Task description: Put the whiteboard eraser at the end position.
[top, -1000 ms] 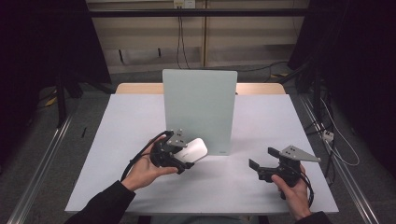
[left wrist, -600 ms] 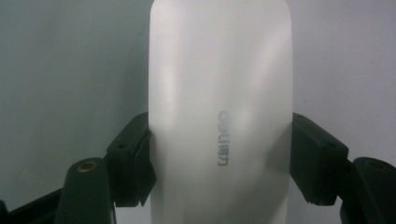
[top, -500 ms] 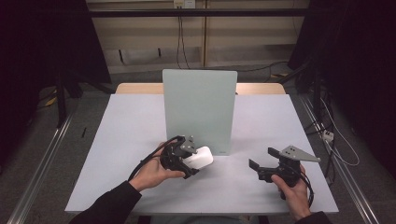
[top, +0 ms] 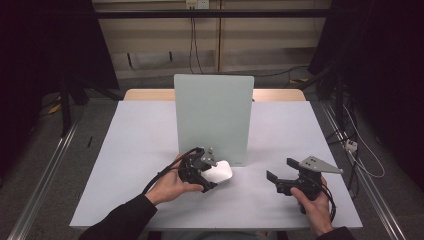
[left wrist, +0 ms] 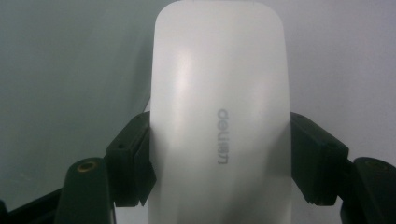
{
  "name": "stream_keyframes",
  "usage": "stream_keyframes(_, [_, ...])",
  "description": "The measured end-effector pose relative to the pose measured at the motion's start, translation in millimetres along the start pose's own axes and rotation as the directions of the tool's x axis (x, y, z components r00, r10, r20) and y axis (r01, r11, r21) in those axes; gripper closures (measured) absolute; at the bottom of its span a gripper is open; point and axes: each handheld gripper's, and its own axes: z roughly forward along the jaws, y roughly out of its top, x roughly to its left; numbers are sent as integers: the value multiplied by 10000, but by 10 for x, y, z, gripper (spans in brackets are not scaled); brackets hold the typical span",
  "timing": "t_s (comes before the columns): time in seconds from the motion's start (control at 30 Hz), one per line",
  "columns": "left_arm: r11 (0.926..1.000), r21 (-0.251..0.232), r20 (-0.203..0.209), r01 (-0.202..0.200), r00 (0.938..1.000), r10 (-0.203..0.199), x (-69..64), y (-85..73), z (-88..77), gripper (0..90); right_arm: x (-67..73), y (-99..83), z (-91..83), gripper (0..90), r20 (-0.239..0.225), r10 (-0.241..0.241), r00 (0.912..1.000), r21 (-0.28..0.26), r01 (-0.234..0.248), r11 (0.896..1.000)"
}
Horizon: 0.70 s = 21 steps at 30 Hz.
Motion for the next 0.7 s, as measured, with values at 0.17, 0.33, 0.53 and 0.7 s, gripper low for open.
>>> stream_keyframes(0.17, [10000,8,187,85,9998,-85,19,5,20,310,0,-1,1,70,-15,-18,10000,-1,18,10000])
stream_keyframes(0.33, [10000,77,125,48,9999,-49,5,6,50,309,5,0,2,70,-5,-32,10000,-10,32,10000])
stream_keyframes(0.53, [9999,64,135,152,9998,-153,12,-6,83,308,4,-1,-6,70,-5,-45,10000,-14,45,10000])
stream_keyframes(0.7, [9995,-50,196,327,9993,-326,31,-28,98,306,2,-2,-6,70,-4,-48,10000,-6,48,10000])
